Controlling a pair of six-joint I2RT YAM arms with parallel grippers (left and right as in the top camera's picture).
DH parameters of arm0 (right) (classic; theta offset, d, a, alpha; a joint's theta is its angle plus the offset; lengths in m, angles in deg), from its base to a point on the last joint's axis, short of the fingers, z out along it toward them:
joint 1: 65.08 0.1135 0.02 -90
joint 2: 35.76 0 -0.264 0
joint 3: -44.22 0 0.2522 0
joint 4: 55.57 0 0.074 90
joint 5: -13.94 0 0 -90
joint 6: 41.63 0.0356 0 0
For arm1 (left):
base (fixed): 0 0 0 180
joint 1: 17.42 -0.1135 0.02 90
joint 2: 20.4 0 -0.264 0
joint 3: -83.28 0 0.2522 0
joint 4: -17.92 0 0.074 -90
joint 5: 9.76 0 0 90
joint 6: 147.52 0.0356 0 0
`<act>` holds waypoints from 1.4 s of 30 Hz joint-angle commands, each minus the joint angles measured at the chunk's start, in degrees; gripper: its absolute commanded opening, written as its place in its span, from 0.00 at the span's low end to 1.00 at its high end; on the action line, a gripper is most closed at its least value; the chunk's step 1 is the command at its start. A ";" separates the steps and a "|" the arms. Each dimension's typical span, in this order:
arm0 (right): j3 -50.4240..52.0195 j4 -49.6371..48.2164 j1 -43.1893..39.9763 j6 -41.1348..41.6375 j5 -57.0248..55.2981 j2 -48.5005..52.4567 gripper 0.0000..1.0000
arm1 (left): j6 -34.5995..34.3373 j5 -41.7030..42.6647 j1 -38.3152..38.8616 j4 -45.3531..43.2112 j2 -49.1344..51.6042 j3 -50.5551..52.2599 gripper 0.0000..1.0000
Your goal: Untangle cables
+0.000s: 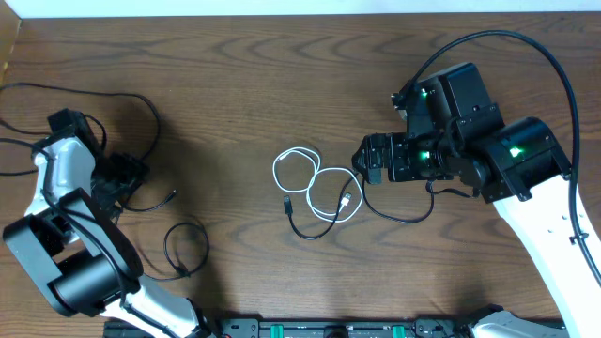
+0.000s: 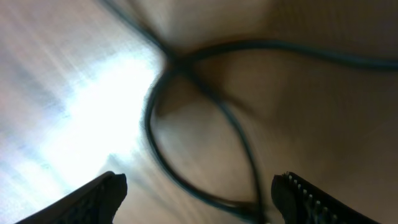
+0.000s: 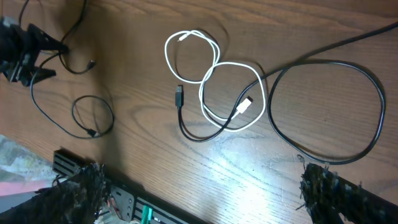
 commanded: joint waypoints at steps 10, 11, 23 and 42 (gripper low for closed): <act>0.15 -0.15 0.37 0.07 -0.24 1.68 0.99 | -2.45 -4.94 0.02 0.46 1.16 1.33 0.49; 0.15 -0.11 0.37 0.07 -0.24 2.03 0.99 | -2.43 -4.94 0.02 0.26 1.16 1.75 0.46; 0.15 -0.48 2.82 0.02 -0.28 4.90 0.99 | -2.23 7.02 -0.04 1.75 0.15 -3.10 0.07; 0.15 -2.73 2.93 -1.01 -0.92 4.90 0.99 | -11.96 19.37 -0.04 -15.80 -28.55 -25.66 0.07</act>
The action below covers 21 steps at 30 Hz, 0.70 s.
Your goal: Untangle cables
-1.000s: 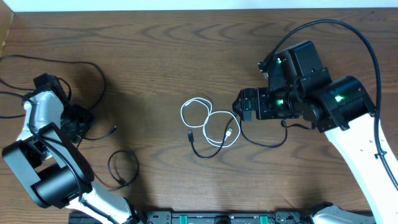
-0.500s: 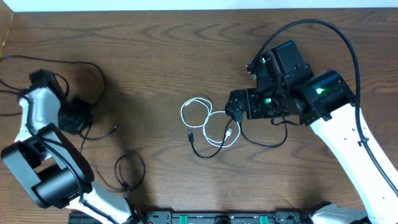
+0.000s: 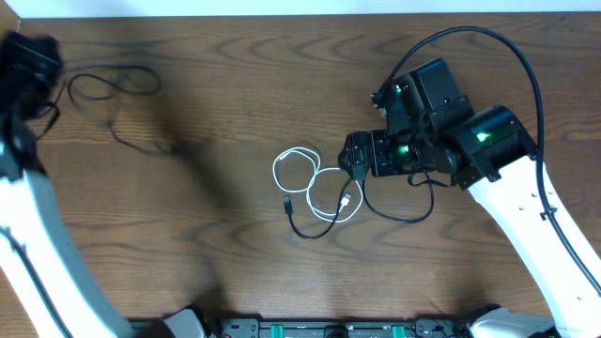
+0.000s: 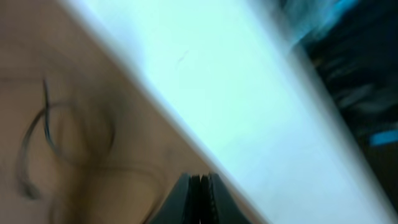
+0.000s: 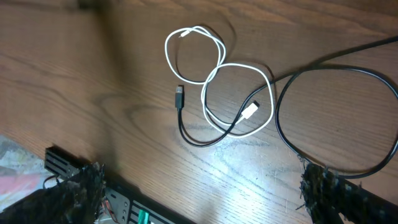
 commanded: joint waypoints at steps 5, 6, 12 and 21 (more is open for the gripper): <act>0.11 0.61 0.46 -0.76 -0.52 0.22 0.99 | -0.81 -23.10 -0.04 0.70 -3.13 -0.15 0.07; 0.11 0.68 0.46 -0.76 -0.52 0.22 0.99 | -0.33 -26.27 -0.04 2.32 -2.23 -0.15 0.08; 0.11 0.31 0.46 -0.76 -0.52 0.24 0.99 | 1.01 -20.92 0.15 14.49 8.20 0.00 0.12; 0.11 -0.20 0.46 -0.74 -0.50 0.26 0.99 | 22.99 6.01 9.42 14.51 22.43 0.02 0.64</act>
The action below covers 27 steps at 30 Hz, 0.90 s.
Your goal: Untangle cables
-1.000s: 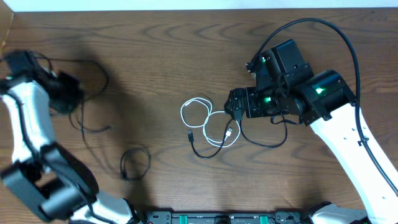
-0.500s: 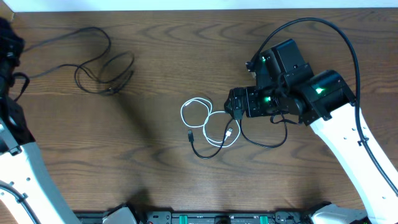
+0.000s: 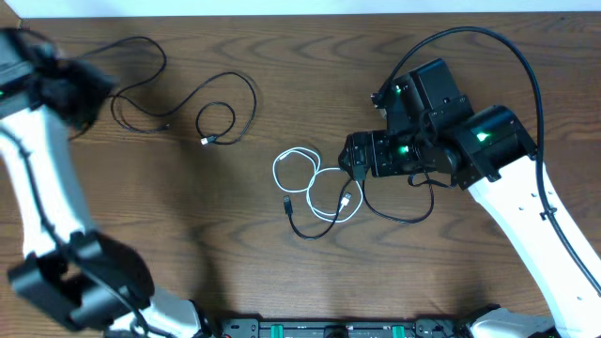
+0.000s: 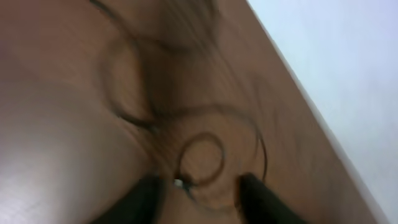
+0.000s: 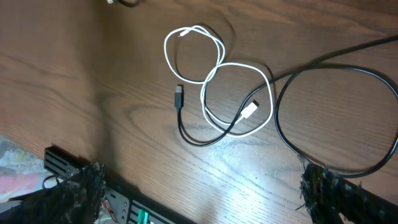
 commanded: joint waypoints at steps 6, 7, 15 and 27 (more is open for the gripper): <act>0.11 -0.15 0.52 -0.74 -0.44 0.98 0.99 | 15.69 0.42 15.87 0.70 8.37 0.00 0.75; 0.11 -0.04 0.52 -0.74 -0.44 1.18 0.99 | 15.96 -2.49 17.73 0.70 9.11 0.00 0.75; 0.11 0.63 0.52 -0.74 -0.44 4.13 0.99 | 19.08 -13.70 29.14 0.33 15.13 0.00 0.75; 0.11 0.90 0.50 0.50 -0.42 4.28 0.99 | 19.04 -15.87 32.24 -0.42 24.04 0.00 0.73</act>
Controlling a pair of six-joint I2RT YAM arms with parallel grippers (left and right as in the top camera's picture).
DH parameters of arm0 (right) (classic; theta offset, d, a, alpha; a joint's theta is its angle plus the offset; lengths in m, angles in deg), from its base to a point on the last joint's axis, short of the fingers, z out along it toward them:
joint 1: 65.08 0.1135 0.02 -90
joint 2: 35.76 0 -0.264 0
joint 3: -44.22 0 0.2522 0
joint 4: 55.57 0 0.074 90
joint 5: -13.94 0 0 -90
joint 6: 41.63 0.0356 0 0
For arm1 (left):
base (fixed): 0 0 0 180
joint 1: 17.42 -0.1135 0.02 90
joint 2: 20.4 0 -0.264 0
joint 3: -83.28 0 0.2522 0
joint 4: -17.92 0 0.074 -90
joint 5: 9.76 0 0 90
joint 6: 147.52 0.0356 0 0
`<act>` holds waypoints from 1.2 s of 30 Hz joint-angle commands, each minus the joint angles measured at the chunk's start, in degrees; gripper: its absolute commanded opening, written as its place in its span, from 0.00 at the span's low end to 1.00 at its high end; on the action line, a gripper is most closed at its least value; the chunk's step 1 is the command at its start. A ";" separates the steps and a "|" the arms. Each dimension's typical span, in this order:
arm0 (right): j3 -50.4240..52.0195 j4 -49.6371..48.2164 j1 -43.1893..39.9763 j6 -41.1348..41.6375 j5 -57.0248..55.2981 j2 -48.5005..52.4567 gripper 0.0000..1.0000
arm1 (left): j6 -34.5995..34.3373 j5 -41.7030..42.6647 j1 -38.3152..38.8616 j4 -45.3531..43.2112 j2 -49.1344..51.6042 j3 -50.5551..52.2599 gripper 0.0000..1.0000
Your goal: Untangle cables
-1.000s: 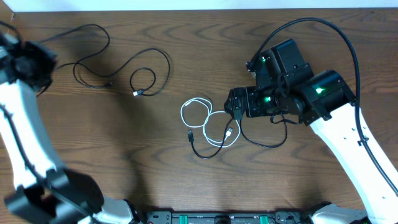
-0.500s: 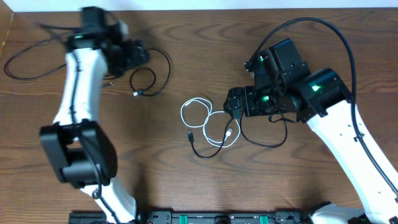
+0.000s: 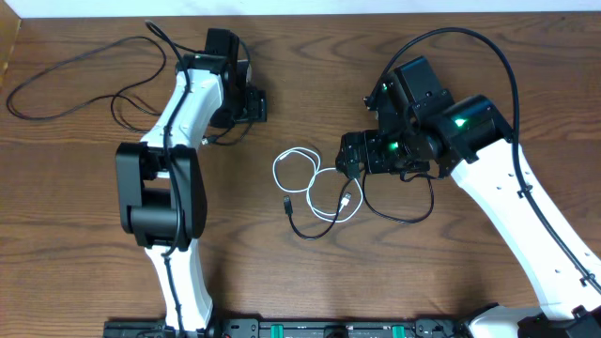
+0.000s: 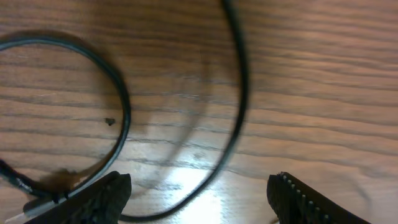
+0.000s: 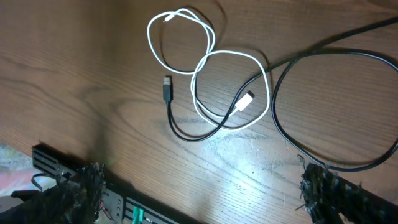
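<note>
A thin black cable (image 3: 49, 68) trails across the table's upper left, and two of its curves (image 4: 239, 106) show close up in the left wrist view. My left gripper (image 3: 255, 103) (image 4: 199, 202) hovers open just over it, one strand passing between the fingers. At the table's middle a white cable (image 3: 275, 171) (image 5: 208, 57) lies in two loops, crossed by a short black cable with a USB plug (image 3: 286, 205) (image 5: 166, 87). My right gripper (image 3: 343, 161) (image 5: 205, 196) is open above them, holding nothing.
A thicker black loop (image 3: 404, 218) (image 5: 275, 118) lies right of the white cable, under the right arm. A black rail (image 5: 56, 163) with connectors runs along the table's front edge. The white far edge borders the table top.
My left gripper has moved from the far upper left to the top centre-left and now stands open over the thin black cable. That cable now stretches further left. The right gripper shifted slightly.
My left gripper was open low over the thin black cable at the left edge. Then it was shut at the far upper-left corner with the cable near it. Then the cable lay at top centre-left. Now the gripper is open beside it; the right arm stayed over the white cable.
</note>
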 commanded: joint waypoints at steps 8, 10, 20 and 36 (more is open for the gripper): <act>0.09 0.11 0.48 0.28 -0.39 -0.22 0.99 | 0.87 -3.08 -0.31 -1.33 2.62 0.09 0.36; 0.09 0.11 0.50 0.28 -0.39 -0.22 0.99 | 0.87 -3.08 -0.31 -1.51 2.62 0.09 0.35; 0.09 0.22 0.50 0.28 -0.39 -0.22 0.99 | 4.68 -3.06 -0.31 -1.27 2.73 2.86 0.27; 0.09 -0.37 0.48 0.09 -0.42 -0.22 0.99 | -2.75 -15.06 -9.92 -1.36 -8.70 -8.96 0.07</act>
